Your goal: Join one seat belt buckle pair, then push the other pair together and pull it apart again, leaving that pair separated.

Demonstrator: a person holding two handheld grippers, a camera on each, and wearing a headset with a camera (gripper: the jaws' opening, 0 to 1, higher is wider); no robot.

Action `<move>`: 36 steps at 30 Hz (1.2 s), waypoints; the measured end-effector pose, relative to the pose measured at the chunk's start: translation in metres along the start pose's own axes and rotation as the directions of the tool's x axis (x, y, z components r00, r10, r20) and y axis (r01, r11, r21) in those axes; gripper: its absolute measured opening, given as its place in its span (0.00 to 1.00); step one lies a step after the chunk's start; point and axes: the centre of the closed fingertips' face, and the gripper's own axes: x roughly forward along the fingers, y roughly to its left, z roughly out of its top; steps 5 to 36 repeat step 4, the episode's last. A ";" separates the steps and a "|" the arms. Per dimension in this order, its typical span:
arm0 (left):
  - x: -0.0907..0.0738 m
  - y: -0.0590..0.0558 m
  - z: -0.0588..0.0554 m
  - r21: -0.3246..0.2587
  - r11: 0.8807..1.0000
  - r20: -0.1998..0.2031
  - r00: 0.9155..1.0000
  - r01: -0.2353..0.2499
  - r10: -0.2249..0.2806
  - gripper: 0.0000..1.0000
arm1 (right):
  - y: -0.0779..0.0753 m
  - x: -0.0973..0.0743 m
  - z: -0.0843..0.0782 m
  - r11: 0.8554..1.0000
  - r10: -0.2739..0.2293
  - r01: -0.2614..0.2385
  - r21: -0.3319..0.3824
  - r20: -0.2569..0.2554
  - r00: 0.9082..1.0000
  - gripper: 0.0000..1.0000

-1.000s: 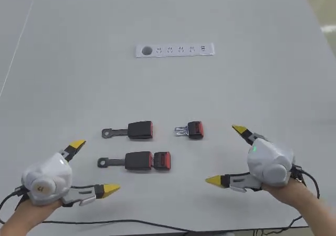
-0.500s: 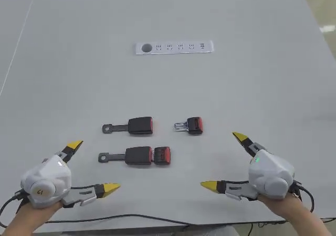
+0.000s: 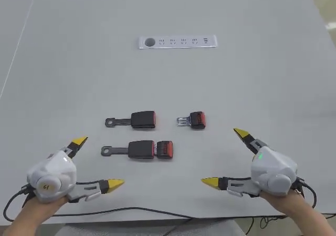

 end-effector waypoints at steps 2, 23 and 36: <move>-0.001 -0.003 0.001 0.001 1.000 0.003 1.000 0.004 -0.004 1.00 | 0.000 0.000 0.000 1.000 -0.001 0.001 0.001 0.004 1.000 1.00; -0.002 -0.005 0.001 0.008 1.000 -0.001 1.000 0.007 -0.007 1.00 | 0.000 0.000 0.000 1.000 -0.001 0.001 0.002 0.002 1.000 1.00; -0.002 -0.005 0.001 0.008 1.000 -0.001 1.000 0.007 -0.007 1.00 | 0.000 0.000 0.000 1.000 -0.001 0.001 0.002 0.002 1.000 1.00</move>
